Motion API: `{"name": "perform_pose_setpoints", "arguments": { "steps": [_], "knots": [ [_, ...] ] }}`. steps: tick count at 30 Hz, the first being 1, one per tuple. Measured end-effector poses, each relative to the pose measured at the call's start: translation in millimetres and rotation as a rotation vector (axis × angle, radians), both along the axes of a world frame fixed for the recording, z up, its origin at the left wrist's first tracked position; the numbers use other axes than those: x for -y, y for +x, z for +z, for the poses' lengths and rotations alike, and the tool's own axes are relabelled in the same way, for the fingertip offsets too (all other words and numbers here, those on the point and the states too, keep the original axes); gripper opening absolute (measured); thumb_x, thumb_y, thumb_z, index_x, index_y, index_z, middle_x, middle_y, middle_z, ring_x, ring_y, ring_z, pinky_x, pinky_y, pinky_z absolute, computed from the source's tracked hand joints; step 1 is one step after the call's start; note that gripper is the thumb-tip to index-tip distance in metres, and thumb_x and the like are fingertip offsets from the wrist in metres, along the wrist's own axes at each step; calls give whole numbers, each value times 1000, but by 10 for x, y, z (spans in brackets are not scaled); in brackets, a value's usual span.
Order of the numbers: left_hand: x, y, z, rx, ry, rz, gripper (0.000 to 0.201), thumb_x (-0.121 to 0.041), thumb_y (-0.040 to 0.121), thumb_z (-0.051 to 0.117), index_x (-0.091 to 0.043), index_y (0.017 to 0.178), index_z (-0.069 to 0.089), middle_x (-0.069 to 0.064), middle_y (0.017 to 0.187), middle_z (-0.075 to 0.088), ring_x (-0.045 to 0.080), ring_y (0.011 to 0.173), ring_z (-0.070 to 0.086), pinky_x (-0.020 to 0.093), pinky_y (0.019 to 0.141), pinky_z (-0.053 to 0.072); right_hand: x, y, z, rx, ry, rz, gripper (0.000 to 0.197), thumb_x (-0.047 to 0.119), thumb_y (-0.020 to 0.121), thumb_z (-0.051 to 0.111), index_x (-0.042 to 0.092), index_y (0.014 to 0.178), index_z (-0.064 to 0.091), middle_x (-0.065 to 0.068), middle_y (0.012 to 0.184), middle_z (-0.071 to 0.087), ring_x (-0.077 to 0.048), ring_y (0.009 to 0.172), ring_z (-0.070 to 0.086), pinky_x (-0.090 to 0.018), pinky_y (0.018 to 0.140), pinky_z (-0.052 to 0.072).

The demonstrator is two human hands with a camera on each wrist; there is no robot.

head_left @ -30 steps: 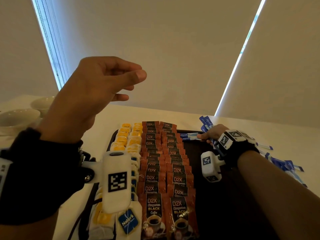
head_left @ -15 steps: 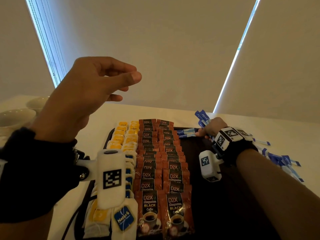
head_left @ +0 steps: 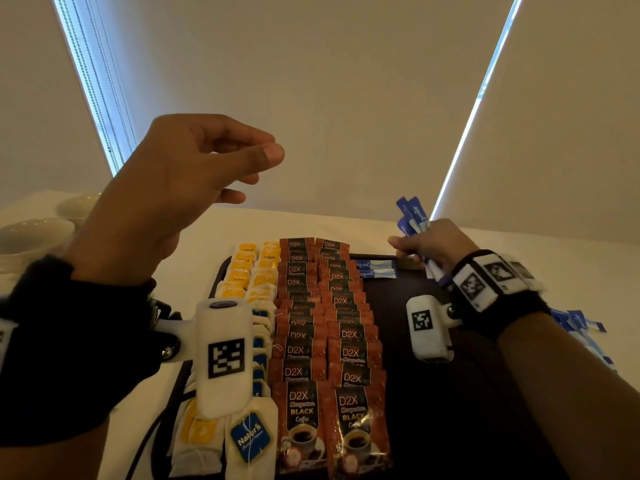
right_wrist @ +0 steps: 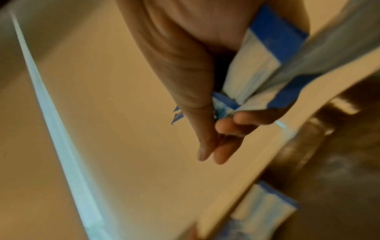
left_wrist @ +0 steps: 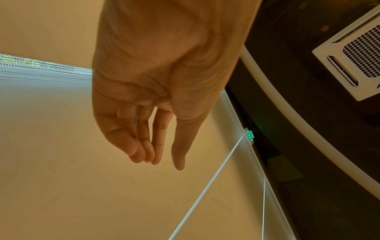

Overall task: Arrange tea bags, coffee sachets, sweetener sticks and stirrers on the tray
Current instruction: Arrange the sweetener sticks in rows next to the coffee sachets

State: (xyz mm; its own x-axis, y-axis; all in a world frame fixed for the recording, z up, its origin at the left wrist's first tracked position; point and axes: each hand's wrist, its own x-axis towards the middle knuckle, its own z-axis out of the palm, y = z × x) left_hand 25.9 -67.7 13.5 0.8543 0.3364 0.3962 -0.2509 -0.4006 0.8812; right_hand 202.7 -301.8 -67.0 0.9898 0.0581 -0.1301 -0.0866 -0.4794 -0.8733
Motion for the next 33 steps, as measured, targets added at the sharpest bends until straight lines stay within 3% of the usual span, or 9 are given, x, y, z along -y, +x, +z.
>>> {"name": "perform_pose_setpoints", "arguments": {
  "steps": [3, 6, 9, 13, 15, 19, 24, 29, 33],
  "knots": [
    [11, 34, -30, -34, 47, -33, 27, -39, 75, 65, -25, 98, 70, -7, 96, 70, 5, 80, 66, 19, 63, 52, -86, -445, 322, -49, 234, 271, 23, 23, 74, 72, 6, 86, 64, -1, 60, 58, -5, 39, 45, -15, 39, 40],
    [109, 60, -65, -123, 168, -140, 34, -45, 71, 61, -24, 96, 70, -8, 91, 70, 4, 77, 65, 14, 56, 53, -180, -849, 488, -154, 417, 602, 19, 25, 72, 65, 9, 81, 61, 2, 53, 51, -5, 39, 41, -14, 38, 38],
    [269, 74, -105, -167, 266, -257, 39, -50, 65, 58, -24, 91, 70, -4, 81, 70, 3, 72, 66, 13, 54, 51, -297, -1061, 498, -130, 486, 752, 7, 23, 72, 64, 16, 73, 63, 3, 51, 50, -5, 39, 40, -14, 37, 37],
    [399, 84, -134, -136, 252, -320, 41, -47, 65, 59, -14, 87, 70, 4, 79, 70, 7, 63, 66, 11, 51, 47, -354, -1118, 488, -99, 470, 824, 11, 27, 69, 64, 28, 58, 64, 3, 52, 50, -6, 39, 43, -16, 39, 39],
    [389, 90, -146, -121, 244, -323, 42, -47, 64, 58, -13, 86, 69, 6, 80, 70, 14, 67, 67, 14, 53, 49, -332, -1095, 483, -103, 480, 830, 12, 33, 67, 63, 21, 69, 62, 2, 53, 50, -6, 40, 43, -17, 39, 39],
    [383, 101, -173, -149, 208, -330, 29, -37, 67, 64, -12, 80, 69, 8, 72, 69, 16, 64, 64, 15, 54, 50, -295, -1024, 425, -137, 488, 813, 47, 48, 65, 56, 7, 88, 57, 1, 54, 49, -6, 41, 42, -17, 39, 39],
    [320, 97, -172, -185, 137, -313, 22, -32, 69, 65, -12, 79, 67, -1, 66, 68, 8, 62, 63, 15, 54, 51, -215, -958, 425, -211, 522, 792, 36, 47, 78, 48, 18, 67, 66, 1, 56, 45, -5, 41, 38, -15, 37, 37],
    [234, 70, -101, -151, -7, -283, 20, -21, 73, 64, -3, 79, 58, 7, 86, 74, 13, 80, 71, 18, 59, 54, -180, -911, 469, -322, 596, 727, 45, 54, 73, 47, 10, 80, 57, 1, 50, 44, -4, 35, 37, -13, 33, 33],
    [203, 20, -32, -132, -95, -315, 20, -15, 65, 66, -3, 76, 55, 13, 79, 73, 16, 69, 70, 19, 55, 54, -181, -908, 473, -367, 674, 706, 56, 59, 73, 39, 6, 83, 55, 2, 46, 42, -4, 32, 34, -13, 32, 31]
  ]
}}
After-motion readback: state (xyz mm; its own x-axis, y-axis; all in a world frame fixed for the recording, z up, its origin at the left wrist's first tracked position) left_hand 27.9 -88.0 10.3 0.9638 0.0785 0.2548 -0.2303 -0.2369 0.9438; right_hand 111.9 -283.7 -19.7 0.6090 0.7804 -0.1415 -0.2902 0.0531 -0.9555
